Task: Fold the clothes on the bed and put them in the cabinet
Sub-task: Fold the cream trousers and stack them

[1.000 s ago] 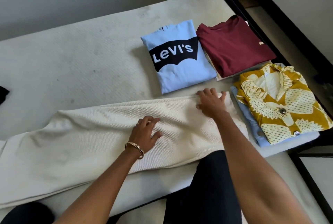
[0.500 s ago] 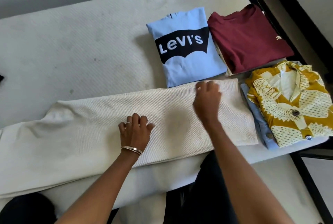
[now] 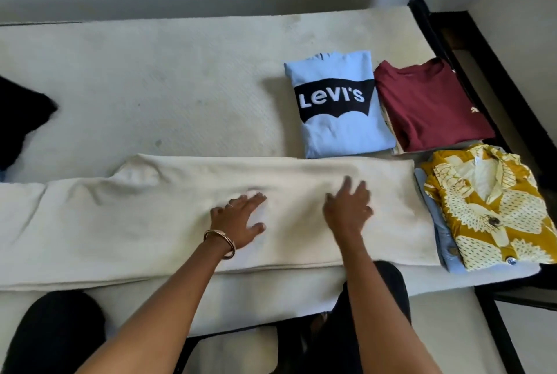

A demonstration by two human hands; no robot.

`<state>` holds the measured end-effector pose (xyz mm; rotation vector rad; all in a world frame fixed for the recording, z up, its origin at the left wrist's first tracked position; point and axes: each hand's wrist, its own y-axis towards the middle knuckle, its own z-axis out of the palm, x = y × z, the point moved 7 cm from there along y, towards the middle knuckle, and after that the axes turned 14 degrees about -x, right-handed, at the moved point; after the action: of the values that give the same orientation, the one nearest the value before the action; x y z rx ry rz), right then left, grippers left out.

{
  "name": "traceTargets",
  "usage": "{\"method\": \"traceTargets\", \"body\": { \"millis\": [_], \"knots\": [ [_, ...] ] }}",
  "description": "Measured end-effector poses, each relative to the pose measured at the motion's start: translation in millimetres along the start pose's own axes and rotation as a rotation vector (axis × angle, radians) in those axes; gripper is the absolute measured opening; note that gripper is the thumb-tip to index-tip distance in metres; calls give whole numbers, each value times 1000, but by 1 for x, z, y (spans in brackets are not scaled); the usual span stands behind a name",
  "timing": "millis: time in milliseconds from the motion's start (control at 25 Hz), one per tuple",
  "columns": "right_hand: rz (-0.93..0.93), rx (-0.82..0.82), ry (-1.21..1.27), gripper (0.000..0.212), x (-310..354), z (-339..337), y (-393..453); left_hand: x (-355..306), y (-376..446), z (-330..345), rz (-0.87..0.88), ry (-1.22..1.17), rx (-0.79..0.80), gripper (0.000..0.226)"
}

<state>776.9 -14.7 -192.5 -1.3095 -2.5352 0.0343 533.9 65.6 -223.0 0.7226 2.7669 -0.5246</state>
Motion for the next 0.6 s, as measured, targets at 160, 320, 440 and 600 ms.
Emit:
{"method": "traceTargets", "body": {
  "millis": [160,320,440,600],
  "knots": [
    [-469,116,-99,60,67,46,-81,78,-28,-25,-171,-195,-255,38],
    [-357,122,-37,44,139,58,-129,224,-99,-61,-718,-418,-588,21],
    [-550,214,117,50,207,74,-172,309,-172,-86,-1291,-463,-768,30],
    [-709,334,189,55,280,106,-243,378,-246,-76,-1784,-675,-798,73]
  ]
}}
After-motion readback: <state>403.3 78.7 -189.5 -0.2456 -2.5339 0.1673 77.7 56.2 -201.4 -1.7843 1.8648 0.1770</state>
